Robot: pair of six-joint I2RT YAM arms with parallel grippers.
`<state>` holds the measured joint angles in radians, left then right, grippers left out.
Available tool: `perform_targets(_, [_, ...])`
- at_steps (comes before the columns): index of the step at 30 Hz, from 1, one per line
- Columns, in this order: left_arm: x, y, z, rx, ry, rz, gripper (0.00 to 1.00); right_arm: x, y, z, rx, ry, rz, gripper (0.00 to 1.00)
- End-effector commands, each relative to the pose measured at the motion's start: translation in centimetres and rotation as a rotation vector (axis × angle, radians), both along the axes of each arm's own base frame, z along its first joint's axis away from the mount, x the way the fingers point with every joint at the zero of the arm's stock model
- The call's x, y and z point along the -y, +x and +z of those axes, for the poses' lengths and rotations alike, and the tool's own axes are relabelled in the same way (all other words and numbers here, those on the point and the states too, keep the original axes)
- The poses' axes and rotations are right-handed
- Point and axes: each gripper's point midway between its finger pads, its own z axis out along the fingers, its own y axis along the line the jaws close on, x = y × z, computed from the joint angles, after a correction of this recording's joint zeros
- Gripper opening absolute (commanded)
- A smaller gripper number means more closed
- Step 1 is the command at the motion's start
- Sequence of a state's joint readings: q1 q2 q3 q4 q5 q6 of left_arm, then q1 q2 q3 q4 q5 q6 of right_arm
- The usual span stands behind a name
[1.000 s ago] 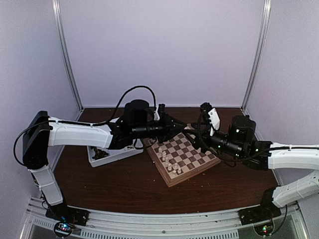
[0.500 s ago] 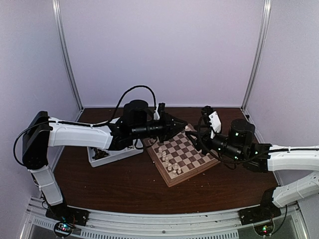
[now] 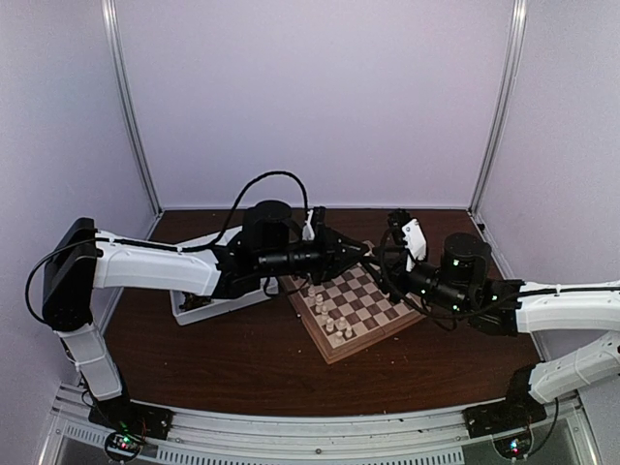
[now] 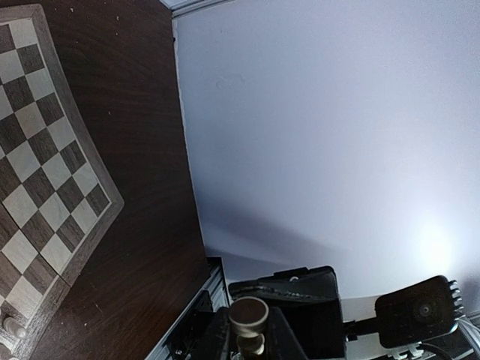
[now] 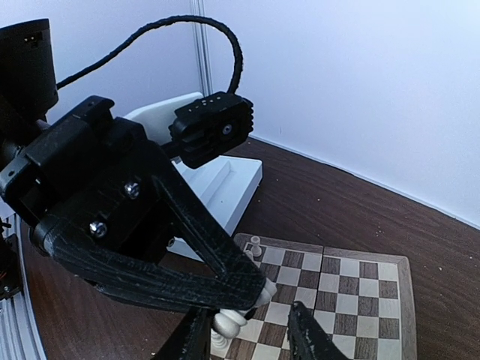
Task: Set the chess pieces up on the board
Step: Place the chess piece on the chessboard.
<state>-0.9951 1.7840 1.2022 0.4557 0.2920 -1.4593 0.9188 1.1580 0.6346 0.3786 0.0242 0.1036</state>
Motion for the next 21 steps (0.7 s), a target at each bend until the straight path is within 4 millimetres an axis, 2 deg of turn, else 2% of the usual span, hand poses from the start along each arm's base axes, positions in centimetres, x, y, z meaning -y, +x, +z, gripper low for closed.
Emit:
perform_targets(1, [-0.3, -0.5, 2.0, 0.039, -0.051, -0.003, 0.17, -0.2, -0.2, 1.1, 0.02, 0.049, 0.007, 0.35])
perform_targets(3, [-0.3, -0.6, 1.9, 0.038, -0.052, -0.002, 0.17, -0.2, -0.2, 1.1, 0.02, 0.051, 0.011, 0.32])
perform_targets(6, [-0.3, -0.7, 2.0, 0.04, -0.059, -0.005, 0.19, -0.1, -0.2, 1.1, 0.018, 0.048, 0.007, 0.17])
perform_targets(14, [-0.6, -0.7, 1.6, 0.038, -0.05, 0.006, 0.21, 0.2, -0.3, 0.8, 0.009, 0.048, -0.004, 0.0])
perform_targets(17, [-0.7, -0.7, 1.3, 0.05, -0.029, 0.01, 0.3, 0.3, -0.3, 0.7, 0.002, 0.049, -0.005, 0.0])
perform_targets(21, [-2.3, -0.3, 1.9, 0.114, 0.013, 0.044, 0.45, 0.6, -0.5, 0.4, -0.026, 0.04, -0.011, 0.0])
